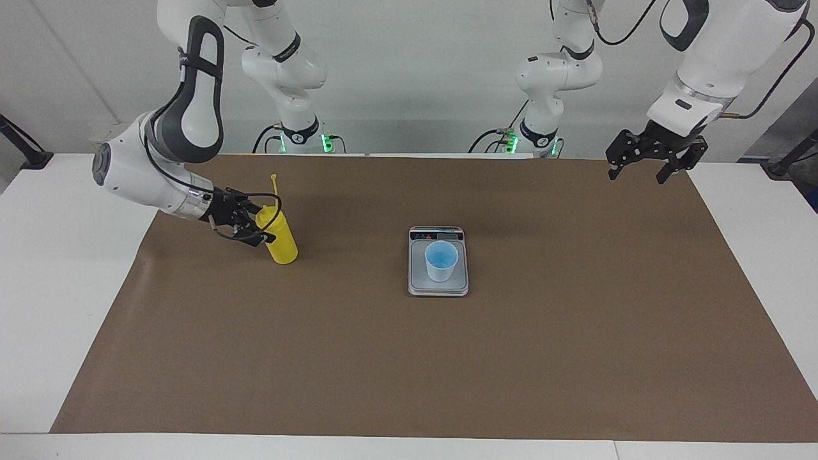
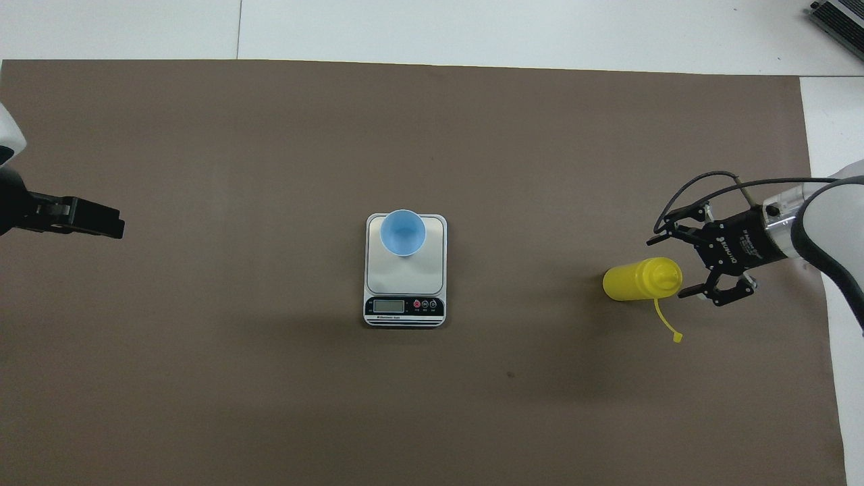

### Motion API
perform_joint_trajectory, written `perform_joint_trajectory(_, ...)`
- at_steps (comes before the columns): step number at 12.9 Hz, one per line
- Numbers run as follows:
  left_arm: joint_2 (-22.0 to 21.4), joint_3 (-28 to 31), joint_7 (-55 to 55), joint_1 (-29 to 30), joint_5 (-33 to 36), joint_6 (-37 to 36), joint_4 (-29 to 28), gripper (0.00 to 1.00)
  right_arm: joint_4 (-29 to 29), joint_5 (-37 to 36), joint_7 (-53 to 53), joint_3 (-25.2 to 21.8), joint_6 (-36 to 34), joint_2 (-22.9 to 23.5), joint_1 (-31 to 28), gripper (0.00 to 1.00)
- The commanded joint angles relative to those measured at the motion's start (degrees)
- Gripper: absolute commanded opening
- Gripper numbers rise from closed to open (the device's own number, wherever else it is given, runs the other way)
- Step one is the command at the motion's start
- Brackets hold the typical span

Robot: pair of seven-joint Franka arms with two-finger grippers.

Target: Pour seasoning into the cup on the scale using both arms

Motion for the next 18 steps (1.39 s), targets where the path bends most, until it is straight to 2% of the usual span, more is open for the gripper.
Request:
perform_joint_trajectory(1,-1.69,-0.54,0.14,1.01,0.69,-0.14,-1.69,1.00,0.50,-8.58,-5.79,0.66,0.88,-5.29,2.10,1.00)
perform_joint_trajectory(5,-1.69,-0.54,0.14,1.01,0.69,-0.14,-1.69,1.00,1.03,-17.46,-18.10,0.66,2.90,-10.30,7.46,1.00)
perform_joint_trajectory(8,-1.69,-0.54,0.14,1.01,0.69,-0.14,-1.69,1.00,2.08,-20.21,-20.66,0.75,2.99,-13.04,10.90,1.00)
perform_joint_trajectory(11,-1.69,-0.54,0.14,1.01,0.69,-0.14,-1.69,1.00,8.13,-22.49,-22.43,0.75,3.08,-11.99,12.40,1.00)
perform_joint_trajectory(13,-1.69,-0.54,0.14,1.01,0.69,-0.14,-1.69,1.00,11.91,-28.00,-25.05,0.75,2.73,-10.67,12.32,1.00)
perform_joint_trajectory(16,-1.69,-0.54,0.14,1.01,0.69,-0.14,-1.69,1.00,19.03,-28.03,-26.04,0.75,-1.82,-8.47,12.23,1.00)
perform_joint_trajectory(18,-1.69,-0.54,0.14,1.01,0.69,-0.14,-1.69,1.00,21.42,-25.24,-26.04,0.83,-5.60,-7.50,12.14,1.00)
